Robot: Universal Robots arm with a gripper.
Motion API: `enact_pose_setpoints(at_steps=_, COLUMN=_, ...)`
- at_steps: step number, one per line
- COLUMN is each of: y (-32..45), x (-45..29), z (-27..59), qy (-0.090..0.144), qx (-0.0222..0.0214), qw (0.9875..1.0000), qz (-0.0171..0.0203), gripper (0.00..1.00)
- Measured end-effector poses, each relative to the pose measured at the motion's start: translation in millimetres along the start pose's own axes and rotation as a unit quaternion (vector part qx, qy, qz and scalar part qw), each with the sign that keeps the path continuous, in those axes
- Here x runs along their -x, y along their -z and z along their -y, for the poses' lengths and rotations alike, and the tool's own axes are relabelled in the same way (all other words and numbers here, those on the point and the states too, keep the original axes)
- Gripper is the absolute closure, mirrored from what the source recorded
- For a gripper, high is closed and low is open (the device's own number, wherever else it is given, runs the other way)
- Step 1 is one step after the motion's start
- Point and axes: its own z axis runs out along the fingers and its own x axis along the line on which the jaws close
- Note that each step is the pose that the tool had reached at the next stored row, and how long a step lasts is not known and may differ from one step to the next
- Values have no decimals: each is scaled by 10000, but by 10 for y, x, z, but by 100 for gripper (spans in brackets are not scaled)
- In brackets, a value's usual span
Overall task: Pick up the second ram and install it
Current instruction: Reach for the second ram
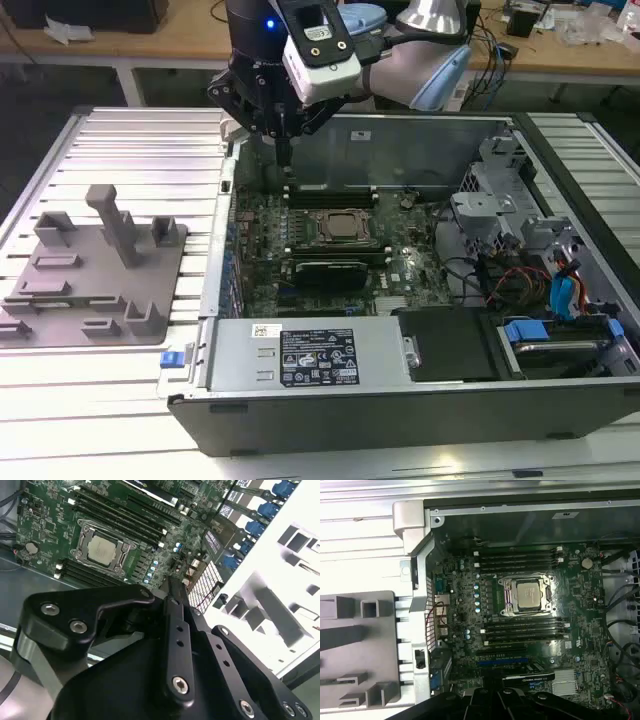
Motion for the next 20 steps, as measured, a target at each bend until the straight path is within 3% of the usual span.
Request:
enact_pose_setpoints(at_steps=8, y=0, x=-9, z=1, qy=-1, qx=0, qw=10000, qz=0, gripper=92)
enact_pose_setpoints(at_steps=20, y=5, x=-206, z=15, qy=0, qx=0, qw=10000, qz=0, gripper=92)
